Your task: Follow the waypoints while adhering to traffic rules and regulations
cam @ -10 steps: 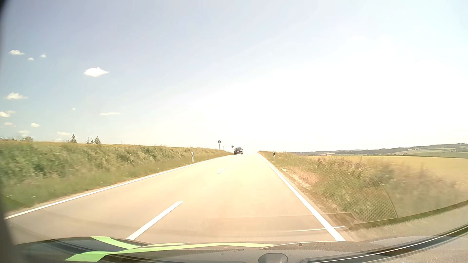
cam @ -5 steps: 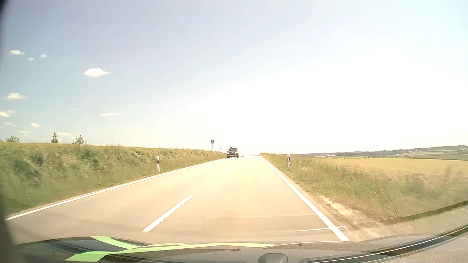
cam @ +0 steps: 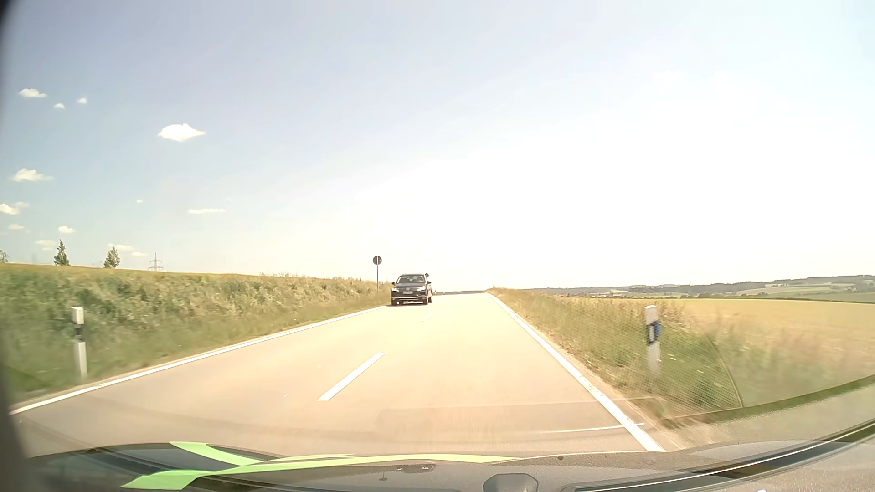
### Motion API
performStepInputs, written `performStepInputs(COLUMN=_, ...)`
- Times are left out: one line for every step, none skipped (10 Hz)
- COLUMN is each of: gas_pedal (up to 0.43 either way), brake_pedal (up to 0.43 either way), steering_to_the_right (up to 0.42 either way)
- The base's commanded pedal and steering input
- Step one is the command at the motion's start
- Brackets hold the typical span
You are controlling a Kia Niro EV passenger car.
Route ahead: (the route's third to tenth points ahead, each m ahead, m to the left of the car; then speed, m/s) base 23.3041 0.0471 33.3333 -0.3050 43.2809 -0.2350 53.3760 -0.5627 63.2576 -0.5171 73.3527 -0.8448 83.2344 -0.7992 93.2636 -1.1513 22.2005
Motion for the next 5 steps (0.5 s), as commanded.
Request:
performStepInputs(gas_pedal=0.268, brake_pedal=0.0, steering_to_the_right=-0.002)
performStepInputs(gas_pedal=0.268, brake_pedal=0.0, steering_to_the_right=-0.001)
performStepInputs(gas_pedal=0.28, brake_pedal=0.0, steering_to_the_right=-0.001)
performStepInputs(gas_pedal=0.268, brake_pedal=0.0, steering_to_the_right=-0.001)
performStepInputs(gas_pedal=0.22, brake_pedal=0.0, steering_to_the_right=-0.001)
